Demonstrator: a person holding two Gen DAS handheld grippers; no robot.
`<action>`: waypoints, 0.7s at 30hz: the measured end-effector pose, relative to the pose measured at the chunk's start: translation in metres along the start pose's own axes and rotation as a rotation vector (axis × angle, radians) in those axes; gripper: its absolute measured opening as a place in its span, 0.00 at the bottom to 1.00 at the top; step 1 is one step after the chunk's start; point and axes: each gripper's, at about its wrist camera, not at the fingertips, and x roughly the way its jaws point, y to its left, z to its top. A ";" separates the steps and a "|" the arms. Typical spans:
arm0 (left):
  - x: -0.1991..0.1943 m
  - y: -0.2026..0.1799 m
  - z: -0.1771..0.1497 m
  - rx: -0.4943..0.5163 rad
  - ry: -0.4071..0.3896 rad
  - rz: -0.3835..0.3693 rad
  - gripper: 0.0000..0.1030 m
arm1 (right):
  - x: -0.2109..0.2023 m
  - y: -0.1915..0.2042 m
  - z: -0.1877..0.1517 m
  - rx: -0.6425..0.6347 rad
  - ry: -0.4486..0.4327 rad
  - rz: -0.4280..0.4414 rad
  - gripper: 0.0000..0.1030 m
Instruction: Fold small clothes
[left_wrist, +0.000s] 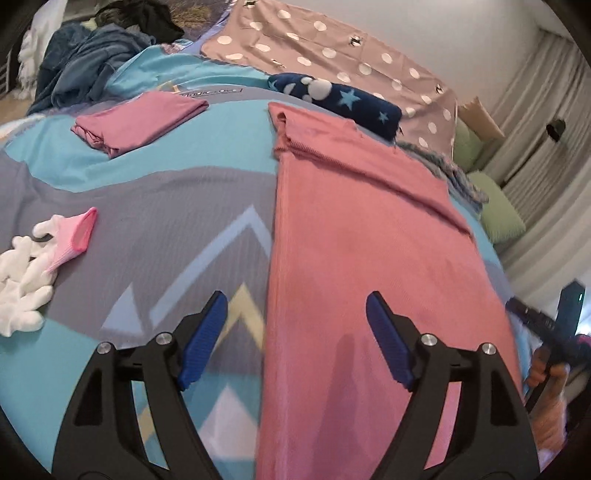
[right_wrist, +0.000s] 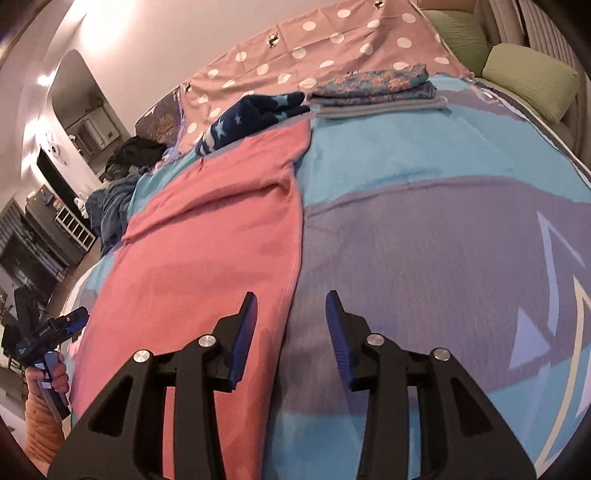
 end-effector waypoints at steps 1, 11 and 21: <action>-0.004 -0.002 -0.006 0.025 0.003 0.007 0.76 | -0.001 0.001 -0.004 -0.008 0.007 -0.008 0.39; -0.030 -0.007 -0.045 0.108 -0.012 -0.001 0.76 | -0.022 0.000 -0.032 -0.009 0.030 0.002 0.39; -0.055 -0.013 -0.074 0.129 0.024 -0.133 0.74 | -0.051 0.000 -0.069 0.006 0.092 0.104 0.39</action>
